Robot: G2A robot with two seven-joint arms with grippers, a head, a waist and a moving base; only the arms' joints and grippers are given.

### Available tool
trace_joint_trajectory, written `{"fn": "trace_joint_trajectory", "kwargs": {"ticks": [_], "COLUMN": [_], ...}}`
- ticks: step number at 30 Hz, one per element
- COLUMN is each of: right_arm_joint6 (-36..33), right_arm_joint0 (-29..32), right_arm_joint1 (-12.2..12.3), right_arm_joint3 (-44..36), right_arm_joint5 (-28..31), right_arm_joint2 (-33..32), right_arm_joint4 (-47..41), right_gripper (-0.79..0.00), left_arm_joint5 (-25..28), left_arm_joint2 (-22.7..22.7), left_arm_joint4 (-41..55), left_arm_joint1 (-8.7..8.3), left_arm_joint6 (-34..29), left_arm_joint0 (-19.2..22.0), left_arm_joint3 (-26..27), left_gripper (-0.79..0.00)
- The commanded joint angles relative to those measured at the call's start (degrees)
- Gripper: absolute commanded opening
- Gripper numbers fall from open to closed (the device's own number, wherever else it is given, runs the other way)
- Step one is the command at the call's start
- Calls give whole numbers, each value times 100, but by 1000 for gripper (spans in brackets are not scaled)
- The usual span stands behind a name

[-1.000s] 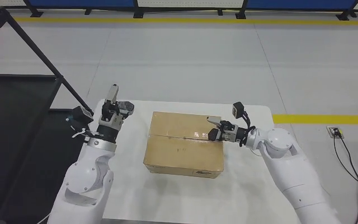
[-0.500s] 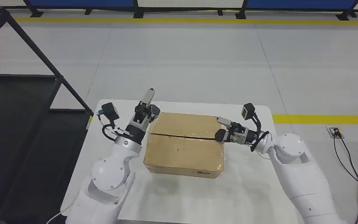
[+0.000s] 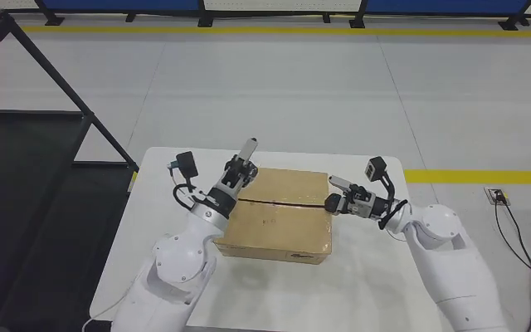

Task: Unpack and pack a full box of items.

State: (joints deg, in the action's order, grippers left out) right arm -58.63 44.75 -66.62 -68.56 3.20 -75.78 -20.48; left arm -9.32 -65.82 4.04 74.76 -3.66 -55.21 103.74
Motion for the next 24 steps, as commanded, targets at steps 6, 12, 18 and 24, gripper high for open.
{"fn": "trace_joint_trajectory", "kwargs": {"ticks": [6, 12, 18, 24], "right_arm_joint6": [-34, 13, 138, 202], "right_arm_joint0": [137, 292, 616, 1042], "right_arm_joint1": [48, 98, 160, 237], "right_arm_joint3": [-53, -84, -224, -493], "right_arm_joint5": [-20, -2, 150, 319], "right_arm_joint2": [-73, -204, -466, -811], "right_arm_joint4": [-16, -60, -226, -391], "right_gripper": [0, 0, 0, 0], "left_arm_joint5": [-170, -250, -294, -342], "left_arm_joint2": [347, 654, 955, 1096], "left_arm_joint4": [-288, -453, -519, -583], "left_arm_joint1": [65, 141, 245, 325], "left_arm_joint6": [-154, -246, -252, -243], "left_arm_joint0": [106, 243, 442, 546], "left_arm_joint3": [-214, -449, -710, -860], "left_gripper": [0, 0, 0, 0]}}
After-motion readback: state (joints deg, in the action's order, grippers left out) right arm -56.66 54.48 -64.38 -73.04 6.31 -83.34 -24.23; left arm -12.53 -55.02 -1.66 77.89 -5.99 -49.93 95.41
